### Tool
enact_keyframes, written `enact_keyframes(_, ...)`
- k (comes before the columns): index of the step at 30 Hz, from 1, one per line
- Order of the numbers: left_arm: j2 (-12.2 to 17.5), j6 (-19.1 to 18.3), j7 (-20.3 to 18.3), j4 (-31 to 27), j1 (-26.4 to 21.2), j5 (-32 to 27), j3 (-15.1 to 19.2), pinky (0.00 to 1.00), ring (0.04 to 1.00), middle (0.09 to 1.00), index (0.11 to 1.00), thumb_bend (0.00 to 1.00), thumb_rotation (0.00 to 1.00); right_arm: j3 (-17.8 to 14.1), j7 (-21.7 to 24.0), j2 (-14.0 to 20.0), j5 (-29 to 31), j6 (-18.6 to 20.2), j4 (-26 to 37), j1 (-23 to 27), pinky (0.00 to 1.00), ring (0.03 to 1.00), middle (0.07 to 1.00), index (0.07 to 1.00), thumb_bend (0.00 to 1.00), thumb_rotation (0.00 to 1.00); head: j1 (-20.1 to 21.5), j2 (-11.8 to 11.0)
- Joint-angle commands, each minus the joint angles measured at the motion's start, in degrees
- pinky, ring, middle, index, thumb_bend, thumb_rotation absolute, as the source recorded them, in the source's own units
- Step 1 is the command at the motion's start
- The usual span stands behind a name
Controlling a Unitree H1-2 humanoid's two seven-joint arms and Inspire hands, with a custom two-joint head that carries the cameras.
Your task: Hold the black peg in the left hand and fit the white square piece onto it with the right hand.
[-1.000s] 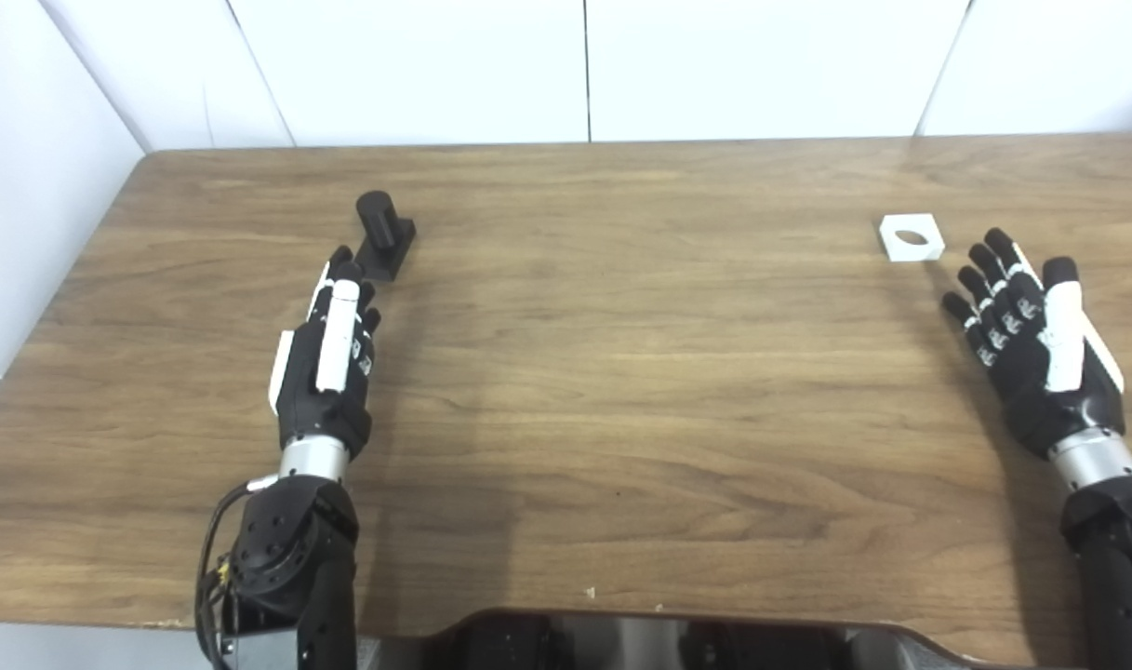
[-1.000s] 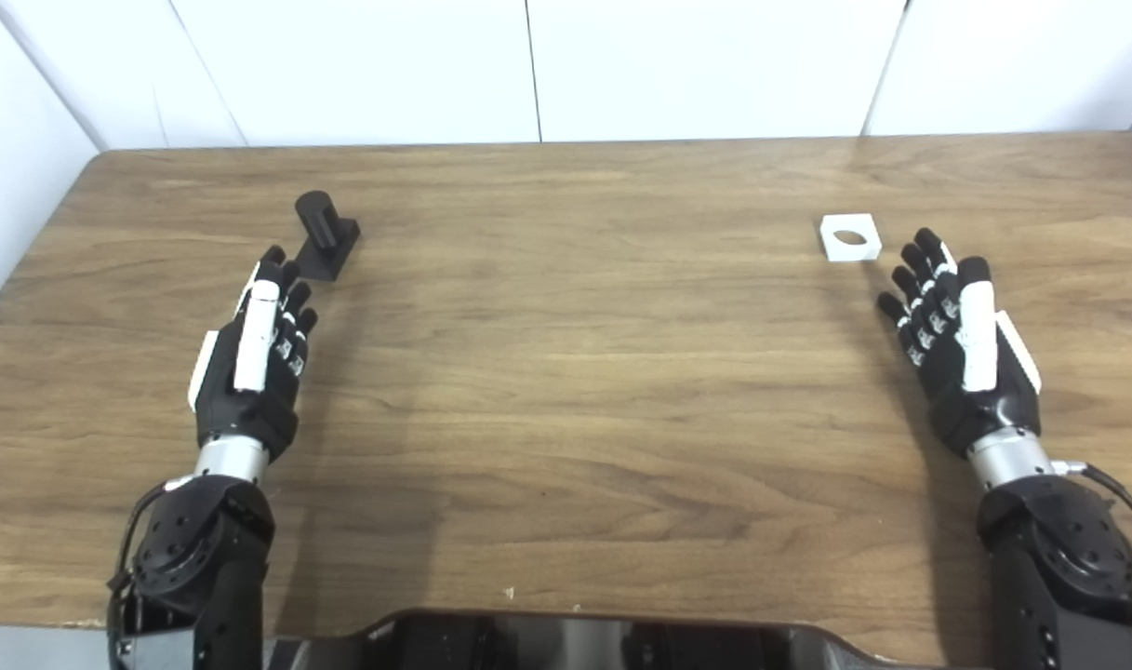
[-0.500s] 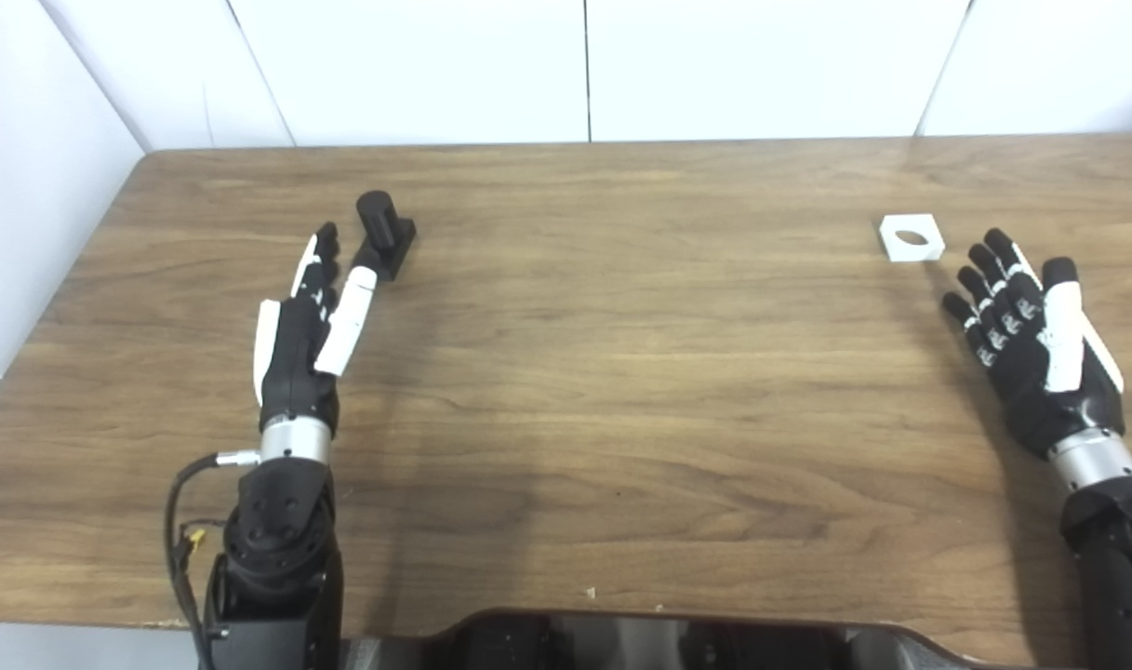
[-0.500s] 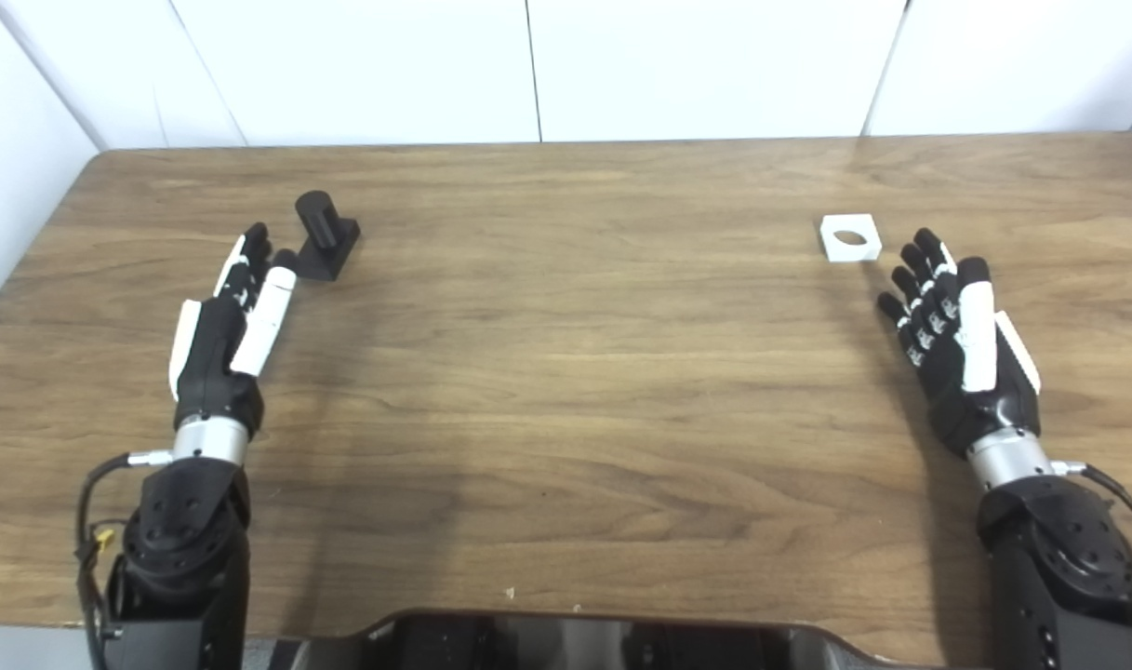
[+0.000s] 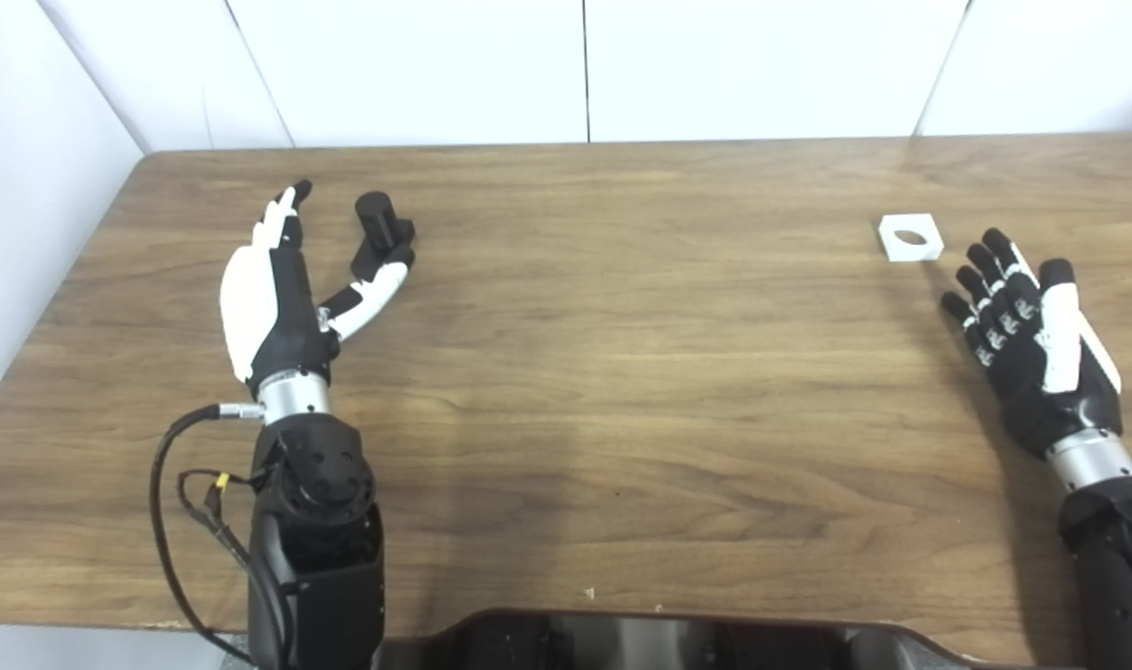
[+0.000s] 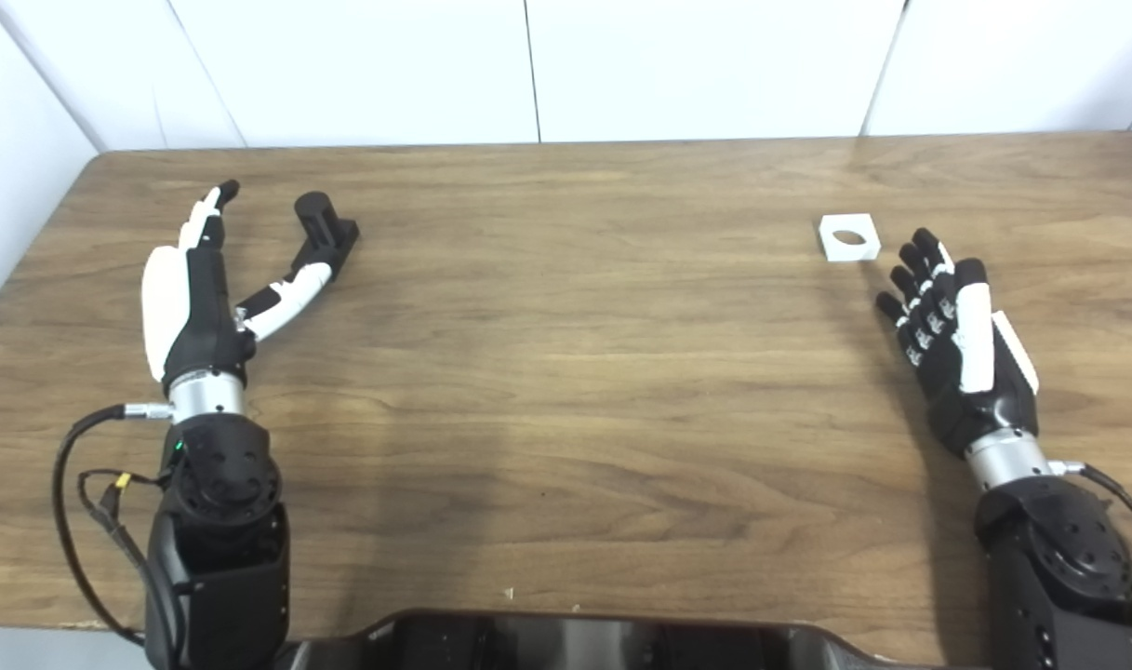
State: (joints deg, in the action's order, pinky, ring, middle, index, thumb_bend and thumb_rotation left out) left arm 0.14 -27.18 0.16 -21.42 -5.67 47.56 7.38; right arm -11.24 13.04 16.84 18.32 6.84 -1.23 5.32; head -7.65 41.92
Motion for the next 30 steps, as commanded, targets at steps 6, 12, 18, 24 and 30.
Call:
enact_keyframes(6,3.4,0.3,0.5,3.6,-3.4,12.5,-2.5,0.98,1.0,0.993,0.873,0.8,0.36,0.3,0.2,0.1,-0.1,-0.3,0.3,0.4,1.0,1.0,1.0,1.0,0.62,1.0,-0.1,-0.2)
enact_keyframes(12,4.7,0.3,-0.4,7.4,-5.3,19.0,-2.8,1.0,1.0,0.999,0.827,0.81,0.37,0.5,0.1,0.1,-0.4,-0.4,0.3,0.2,1.0,1.0,1.0,1.0,0.62,1.0,-0.1,-0.3)
enact_keyframes(18,5.9,0.3,-0.4,11.6,-7.3,20.7,-2.7,1.0,1.0,1.0,0.807,0.81,0.37,0.4,0.3,0.2,-0.1,-0.5,0.2,0.0,1.0,1.0,1.0,1.0,0.61,1.0,-0.2,-0.4)
enact_keyframes(24,6.6,0.3,-1.0,14.3,-8.9,20.8,-2.5,1.0,1.0,1.0,0.811,0.8,0.36,0.6,0.0,0.1,-0.3,-0.3,0.5,-0.4,1.0,1.0,1.0,1.0,0.6,1.0,-0.2,-0.4)
enact_keyframes(30,7.3,0.3,-0.8,17.5,-10.7,21.0,-2.5,1.0,1.0,1.0,0.812,0.8,0.38,0.9,0.6,0.2,-0.2,-1.0,-0.4,-0.5,1.0,1.0,1.0,1.0,0.6,1.0,-0.3,-1.0)
